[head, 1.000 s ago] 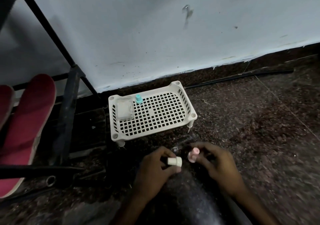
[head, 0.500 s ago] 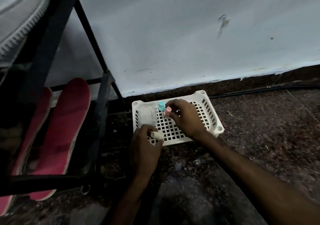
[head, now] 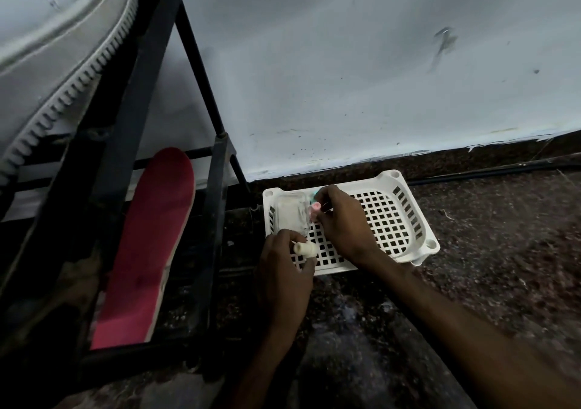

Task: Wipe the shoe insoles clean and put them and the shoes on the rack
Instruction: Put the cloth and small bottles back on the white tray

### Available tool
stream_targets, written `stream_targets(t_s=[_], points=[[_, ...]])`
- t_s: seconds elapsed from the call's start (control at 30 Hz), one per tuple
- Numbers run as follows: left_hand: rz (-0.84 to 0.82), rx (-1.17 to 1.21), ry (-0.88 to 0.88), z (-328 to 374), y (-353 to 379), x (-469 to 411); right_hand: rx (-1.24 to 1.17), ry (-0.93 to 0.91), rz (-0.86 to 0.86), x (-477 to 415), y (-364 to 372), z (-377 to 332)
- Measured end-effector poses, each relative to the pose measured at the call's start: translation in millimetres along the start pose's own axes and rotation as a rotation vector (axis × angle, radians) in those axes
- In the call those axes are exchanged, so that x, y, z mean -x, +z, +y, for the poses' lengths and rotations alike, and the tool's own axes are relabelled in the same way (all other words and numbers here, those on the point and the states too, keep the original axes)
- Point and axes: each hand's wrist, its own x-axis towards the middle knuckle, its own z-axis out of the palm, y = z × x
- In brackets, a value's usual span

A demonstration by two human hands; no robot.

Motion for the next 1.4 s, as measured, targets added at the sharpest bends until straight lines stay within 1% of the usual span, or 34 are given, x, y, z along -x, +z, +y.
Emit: stream_targets(t_s=[0.1, 0.2, 0.3, 0.5, 0.67, 0.9, 0.97, 1.07, 1.13, 1.23, 1.33, 1.4], points=[[0.020, -0.031, 0.017, 0.2, 0.5, -1.2, 0.005, 0.028, 0.070, 2.0, -8.4, 6.1], [0.010, -0.033, 0.016, 4.4, 3.6, -0.9, 0.069, 0.075, 0.095, -1.5, -16.9, 12.5], [0.004, -0.043, 0.036, 10.8, 6.2, -2.1, 0.101, 0.076, 0.088, -10.3, -16.2, 13.5], [-0.011, -0.074, 0.031, 10.4, 4.7, -5.9, 0.084, 0.057, 0.082, -22.0, -6.8, 13.5], [-0.002, -0.089, 0.037, 7.9, 3.9, -7.7, 0.091, 0.028, 0.041, -24.6, -3.7, 12.3], [-0.010, -0.105, 0.038, 10.4, 5.7, -9.5, 0.118, 0.024, 0.039, -23.3, -8.7, 14.5], [0.002, -0.122, 0.040, 9.6, 6.7, -10.0, 0.148, -0.005, 0.016, -22.6, -11.7, 13.7], [0.011, -0.171, 0.075, 7.6, 8.6, -11.4, 0.192, -0.124, -0.078, -23.1, -15.2, 7.2], [0.010, -0.209, 0.103, 5.7, 10.3, -11.7, 0.195, -0.172, -0.112, -26.8, -15.2, 4.8], [0.004, -0.206, 0.101, 4.8, 12.2, -10.1, 0.234, -0.157, -0.154, -32.5, -13.2, 4.3], [0.008, -0.220, 0.106, 3.0, 13.4, -9.0, 0.238, -0.096, -0.151, -35.5, -12.8, 2.7], [0.004, -0.216, 0.105, 1.6, 13.4, -9.2, 0.248, -0.089, -0.156, -36.6, -13.0, 0.8]])
